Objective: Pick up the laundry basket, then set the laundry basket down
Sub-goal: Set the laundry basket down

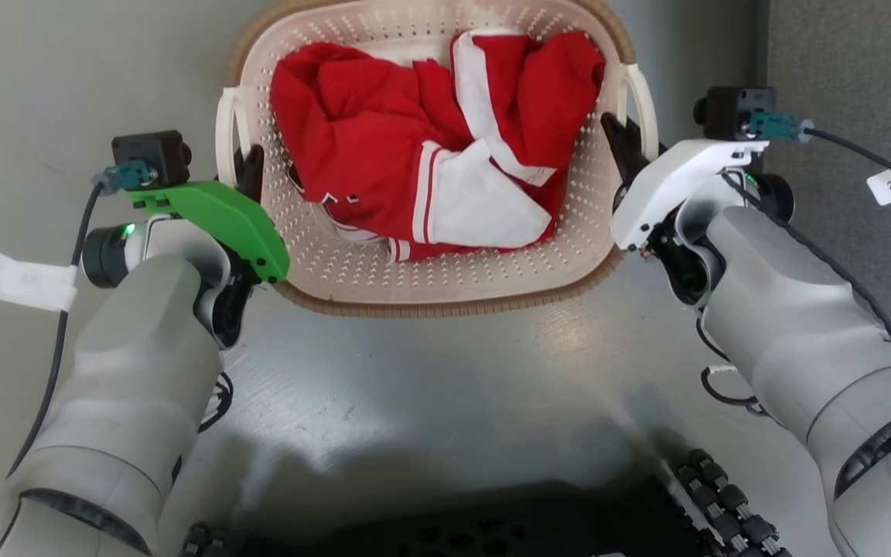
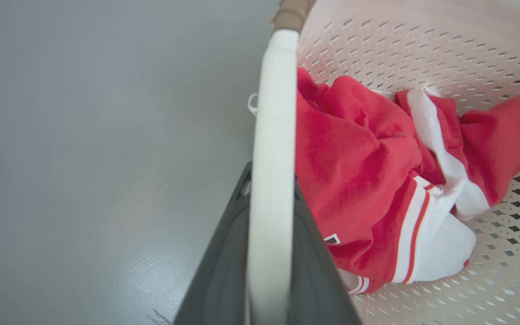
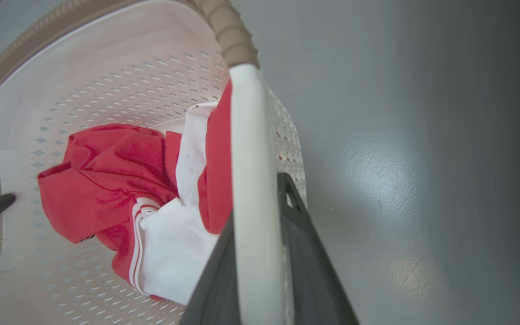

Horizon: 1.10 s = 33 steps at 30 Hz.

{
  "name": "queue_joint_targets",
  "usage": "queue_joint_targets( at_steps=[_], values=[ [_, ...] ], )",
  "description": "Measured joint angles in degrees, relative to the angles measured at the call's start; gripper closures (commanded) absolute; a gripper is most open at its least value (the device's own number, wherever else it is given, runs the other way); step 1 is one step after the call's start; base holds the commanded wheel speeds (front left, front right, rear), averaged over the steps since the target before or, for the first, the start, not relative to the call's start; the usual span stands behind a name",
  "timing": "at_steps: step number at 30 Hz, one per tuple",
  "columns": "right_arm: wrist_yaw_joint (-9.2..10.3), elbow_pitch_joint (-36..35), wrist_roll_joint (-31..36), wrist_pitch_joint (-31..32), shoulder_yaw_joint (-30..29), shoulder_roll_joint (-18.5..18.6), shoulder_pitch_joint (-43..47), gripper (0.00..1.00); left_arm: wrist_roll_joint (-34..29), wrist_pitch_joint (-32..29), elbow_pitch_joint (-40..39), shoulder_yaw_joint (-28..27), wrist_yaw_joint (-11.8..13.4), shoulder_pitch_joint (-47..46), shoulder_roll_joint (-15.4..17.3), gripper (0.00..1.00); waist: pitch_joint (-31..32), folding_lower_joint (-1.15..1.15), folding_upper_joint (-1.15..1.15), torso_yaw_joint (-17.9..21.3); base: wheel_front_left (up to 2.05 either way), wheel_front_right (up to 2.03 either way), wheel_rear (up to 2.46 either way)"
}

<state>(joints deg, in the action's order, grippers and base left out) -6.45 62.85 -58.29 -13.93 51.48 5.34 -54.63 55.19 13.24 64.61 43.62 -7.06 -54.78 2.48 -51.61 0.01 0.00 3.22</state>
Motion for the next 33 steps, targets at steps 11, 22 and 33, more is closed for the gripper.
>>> queue_joint_targets(
  at_steps=[11,22,33],
  values=[
    [0.00,-0.02,1.46,-0.23,-1.02,-0.02,-0.24,0.96,-0.43,0.52,0.45,0.23,0.00,-0.48,-0.10,1.00,-1.29,0.00,0.00,-0.27,0.00,0.00,0.00],
    [-0.67,0.10,1.90,-0.41,-3.03,-0.74,-0.38,0.00,-0.42,0.67,1.07,0.25,-0.05,-0.48,-0.80,0.00,-1.45,0.00,0.00,-0.32,0.00,0.00,0.00],
    [-0.67,1.19,2.91,-0.41,-4.42,-0.80,-0.36,0.00,-0.42,0.68,1.55,0.49,-0.05,-0.49,-0.81,0.00,-0.67,0.00,0.00,-0.26,0.00,0.00,0.00]
  ],
)
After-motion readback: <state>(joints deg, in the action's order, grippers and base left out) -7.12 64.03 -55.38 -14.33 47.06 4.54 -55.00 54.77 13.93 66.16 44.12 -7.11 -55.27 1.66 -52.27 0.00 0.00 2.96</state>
